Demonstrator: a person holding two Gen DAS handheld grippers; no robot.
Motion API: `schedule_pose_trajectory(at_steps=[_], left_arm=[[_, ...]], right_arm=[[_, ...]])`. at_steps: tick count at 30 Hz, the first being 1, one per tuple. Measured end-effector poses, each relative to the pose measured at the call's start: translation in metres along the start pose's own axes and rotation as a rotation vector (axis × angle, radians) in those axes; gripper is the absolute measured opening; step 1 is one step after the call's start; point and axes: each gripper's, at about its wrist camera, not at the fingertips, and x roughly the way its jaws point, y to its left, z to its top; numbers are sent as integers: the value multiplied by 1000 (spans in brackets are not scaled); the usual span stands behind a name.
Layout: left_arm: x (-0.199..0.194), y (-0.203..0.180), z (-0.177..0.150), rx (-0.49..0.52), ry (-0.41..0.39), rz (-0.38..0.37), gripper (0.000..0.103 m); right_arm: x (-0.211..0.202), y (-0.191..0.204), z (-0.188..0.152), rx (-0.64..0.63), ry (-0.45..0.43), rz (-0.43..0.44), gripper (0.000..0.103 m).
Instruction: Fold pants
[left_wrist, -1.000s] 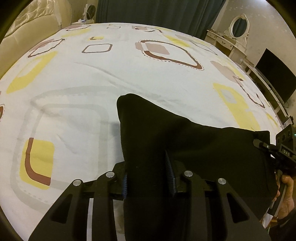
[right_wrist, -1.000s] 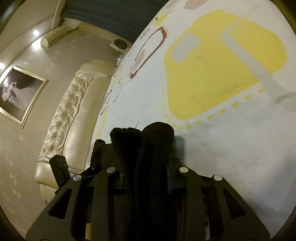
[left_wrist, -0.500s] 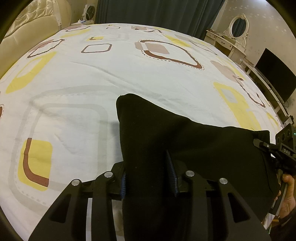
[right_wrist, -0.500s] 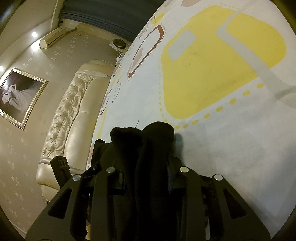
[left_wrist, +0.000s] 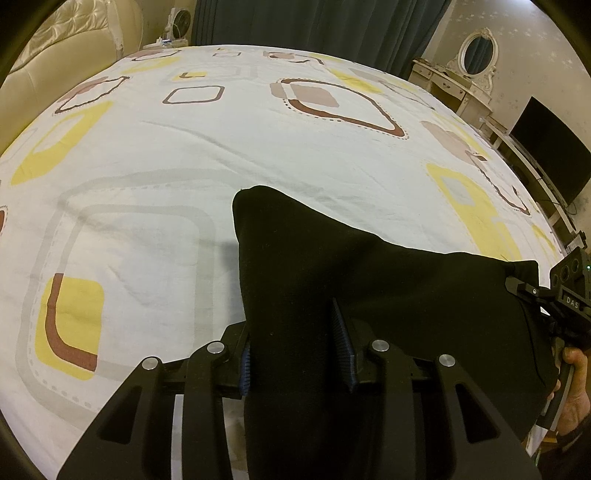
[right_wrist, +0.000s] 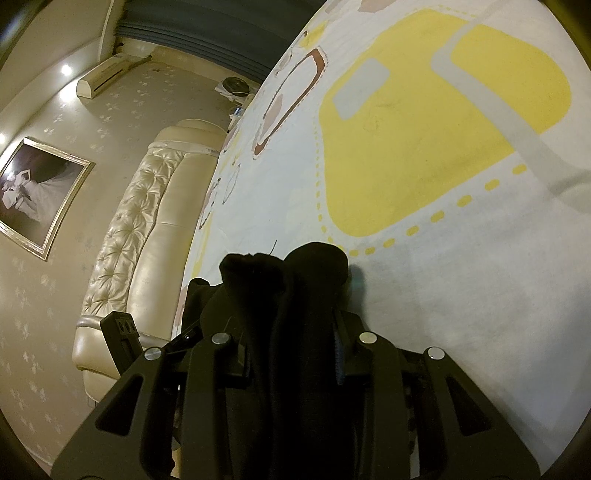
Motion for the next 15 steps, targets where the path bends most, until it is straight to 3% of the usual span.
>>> schedule_pose_trajectory(at_steps=[6, 8, 12, 15], left_arm=[[1, -1, 2, 3, 11, 7, 38], [0, -1, 2, 11, 16, 15, 46], [-8, 2, 1, 18, -6, 22, 74], [-18, 10, -5, 0, -4, -16, 78]], right_arm=[[-1, 3, -2, 14, 6, -9, 31], [-2, 4, -3, 20, 7, -14, 35], [-5, 11, -7, 16, 4, -18, 56], [-13, 20, -11, -8, -9, -33, 73]])
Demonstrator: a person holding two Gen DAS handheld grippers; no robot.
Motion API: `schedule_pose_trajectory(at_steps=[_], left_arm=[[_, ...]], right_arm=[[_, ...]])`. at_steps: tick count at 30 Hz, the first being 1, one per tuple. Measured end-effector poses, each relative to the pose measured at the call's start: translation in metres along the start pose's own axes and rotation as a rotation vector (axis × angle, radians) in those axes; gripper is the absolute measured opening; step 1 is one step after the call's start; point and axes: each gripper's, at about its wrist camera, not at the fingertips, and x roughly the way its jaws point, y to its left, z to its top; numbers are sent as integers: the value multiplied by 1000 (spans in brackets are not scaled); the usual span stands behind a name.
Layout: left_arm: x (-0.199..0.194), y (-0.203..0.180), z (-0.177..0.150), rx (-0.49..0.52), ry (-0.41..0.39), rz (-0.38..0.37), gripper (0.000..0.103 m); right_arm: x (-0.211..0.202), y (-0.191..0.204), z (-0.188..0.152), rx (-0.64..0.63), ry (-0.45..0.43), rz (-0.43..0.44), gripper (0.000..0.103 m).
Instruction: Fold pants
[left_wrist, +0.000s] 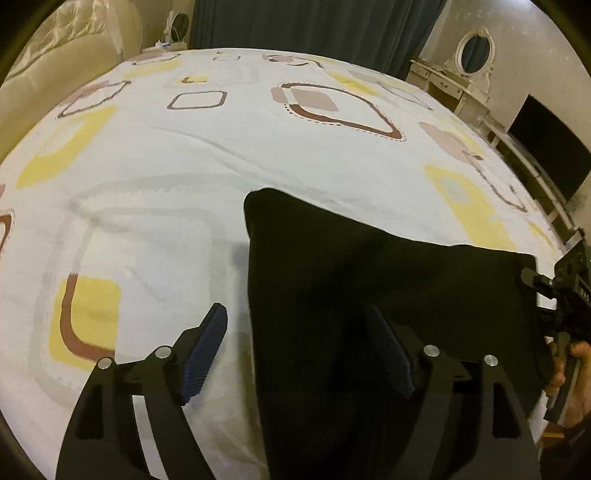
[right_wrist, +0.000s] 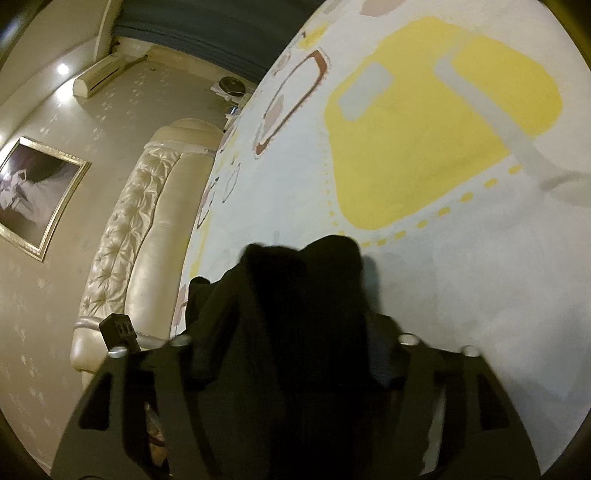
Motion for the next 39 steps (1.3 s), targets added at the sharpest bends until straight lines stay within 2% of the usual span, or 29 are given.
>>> schedule_pose_trajectory(at_steps=[4, 7, 9, 14, 19, 25, 34, 39], left_arm=[[-19, 16, -9, -59, -2, -90, 83], [-35, 31, -22, -135, 24, -198, 86], [-43, 37, -32, -172, 38, -235, 86], [-67, 40, -69, -202, 42, -269, 86], [-74, 46, -93, -258, 65, -316, 86], [-58, 42, -108, -308, 121, -359, 86], [-42, 31, -102, -330, 113, -404, 86], [-40, 29, -103, -337, 105, -435, 85]], right_arm=[[-24, -1, -7, 30, -46, 11, 80], [-41, -5, -14, 61, -69, 10, 82], [-55, -9, -22, 81, -83, 1, 83], [-86, -18, -45, 120, -104, 4, 84], [-106, -25, -72, 141, -101, -12, 85], [-98, -24, -86, 138, -75, -28, 85], [-50, 2, -87, 108, -21, -27, 85], [-40, 10, -89, 75, -10, -55, 85]])
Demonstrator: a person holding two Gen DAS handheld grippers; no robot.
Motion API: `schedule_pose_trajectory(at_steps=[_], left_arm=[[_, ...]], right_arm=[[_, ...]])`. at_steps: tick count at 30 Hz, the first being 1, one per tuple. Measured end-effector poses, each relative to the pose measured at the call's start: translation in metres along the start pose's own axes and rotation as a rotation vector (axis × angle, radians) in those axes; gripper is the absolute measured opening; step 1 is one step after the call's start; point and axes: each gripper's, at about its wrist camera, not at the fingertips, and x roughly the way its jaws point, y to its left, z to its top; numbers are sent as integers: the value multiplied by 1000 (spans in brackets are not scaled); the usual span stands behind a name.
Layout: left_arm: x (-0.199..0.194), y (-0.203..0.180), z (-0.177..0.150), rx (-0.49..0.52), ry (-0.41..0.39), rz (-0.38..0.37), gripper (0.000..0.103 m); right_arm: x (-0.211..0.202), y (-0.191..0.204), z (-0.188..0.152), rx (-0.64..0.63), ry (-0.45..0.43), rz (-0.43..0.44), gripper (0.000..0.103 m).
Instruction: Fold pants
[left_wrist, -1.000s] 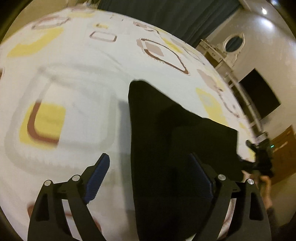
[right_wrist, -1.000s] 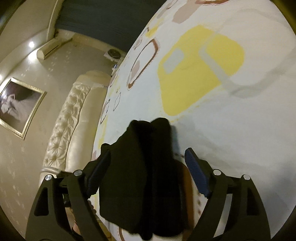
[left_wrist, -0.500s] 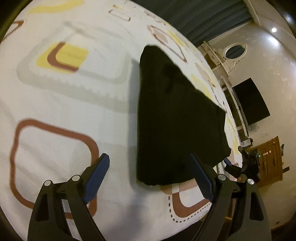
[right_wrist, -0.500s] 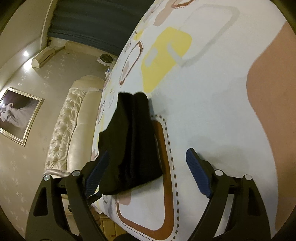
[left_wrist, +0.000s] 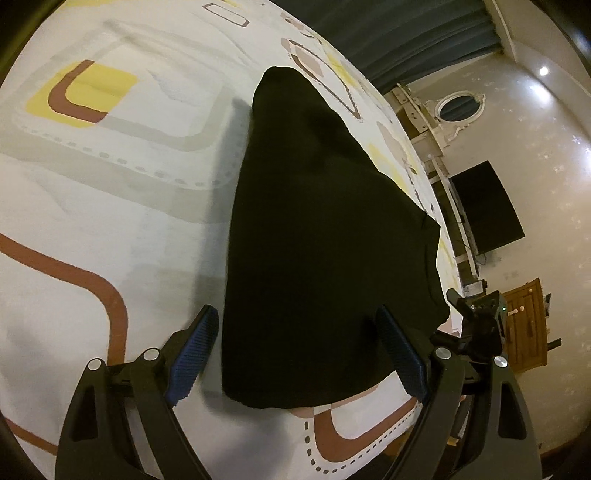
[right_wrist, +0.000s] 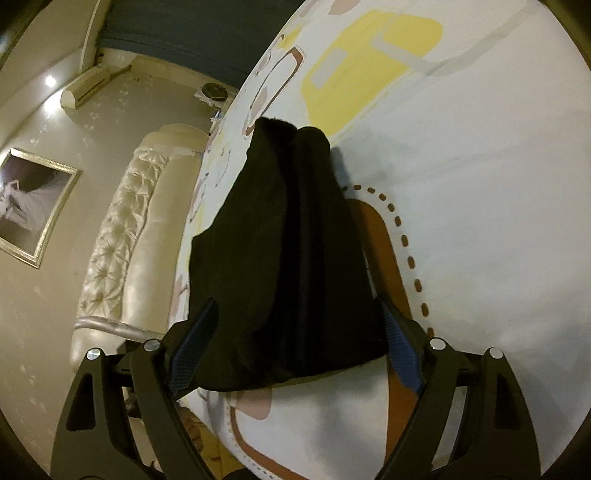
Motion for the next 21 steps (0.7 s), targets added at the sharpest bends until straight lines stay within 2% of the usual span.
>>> schedule_pose_trajectory(at_steps=[1, 2, 3, 5, 6, 10, 15, 21], left_arm=[[0, 0, 0, -1, -3, -7, 84], [0, 1, 0, -1, -5, -8, 79], [1, 1, 0, 1, -3, -6, 70], [1, 4, -1, -7, 1, 0, 61], [1, 5, -1, -11, -2, 1, 57], [-3, 2, -1, -2, 1, 31, 50], [-10, -8, 0, 30, -2, 86, 43], [-18, -18, -4, 60, -11, 145, 40]], right_arm=[[1, 2, -1, -6, 2, -1, 85], [2, 3, -1, -13, 7, -3, 85], [2, 4, -1, -22, 14, -8, 84], [4, 4, -2, -39, 29, -46, 68], [5, 3, -2, -45, 34, -55, 55], [1, 0, -3, -44, 32, -12, 38], [-3, 7, -3, -57, 30, 2, 34], [-11, 12, -6, -69, 25, 28, 33]])
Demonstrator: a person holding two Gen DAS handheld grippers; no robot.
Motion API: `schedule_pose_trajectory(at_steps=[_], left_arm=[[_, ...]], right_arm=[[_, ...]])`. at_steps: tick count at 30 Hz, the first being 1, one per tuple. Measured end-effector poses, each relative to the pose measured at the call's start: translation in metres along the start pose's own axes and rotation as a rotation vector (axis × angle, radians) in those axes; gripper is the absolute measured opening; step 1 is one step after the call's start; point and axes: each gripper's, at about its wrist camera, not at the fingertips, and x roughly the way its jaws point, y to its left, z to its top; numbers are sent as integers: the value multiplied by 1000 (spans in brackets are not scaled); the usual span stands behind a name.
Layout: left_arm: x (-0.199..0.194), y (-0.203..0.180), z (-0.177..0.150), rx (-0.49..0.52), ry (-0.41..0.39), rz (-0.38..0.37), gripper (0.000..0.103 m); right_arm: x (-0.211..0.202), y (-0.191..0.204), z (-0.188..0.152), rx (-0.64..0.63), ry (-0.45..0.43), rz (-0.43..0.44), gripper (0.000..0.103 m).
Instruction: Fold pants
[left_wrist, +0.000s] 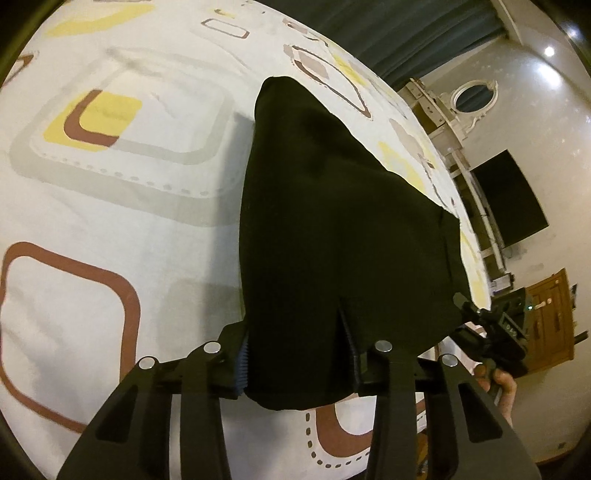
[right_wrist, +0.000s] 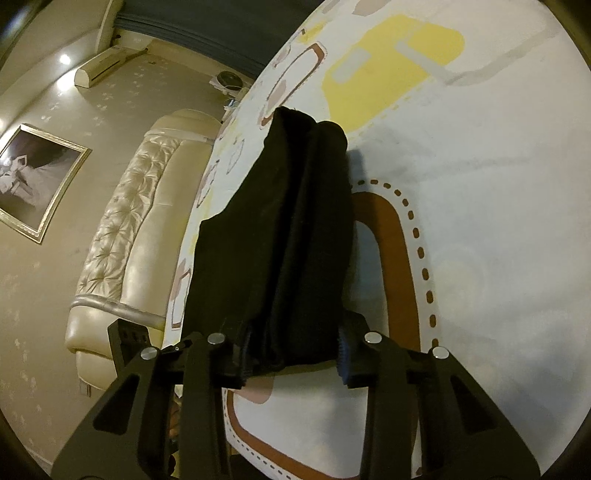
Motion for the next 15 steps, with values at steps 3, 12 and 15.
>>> schedule_pose_trajectory(at_steps=[3, 12, 15], left_arm=[[-5, -4, -3, 22, -5, 20, 39], [-13, 0, -13, 32, -3, 30, 39], [-15, 1, -15, 30, -1, 32, 39]], right_arm=[[-4, -2, -4, 1, 5, 7, 33], [-15, -5, -20, 3, 11, 25, 33], [-18, -4, -25, 3, 13, 30, 33]])
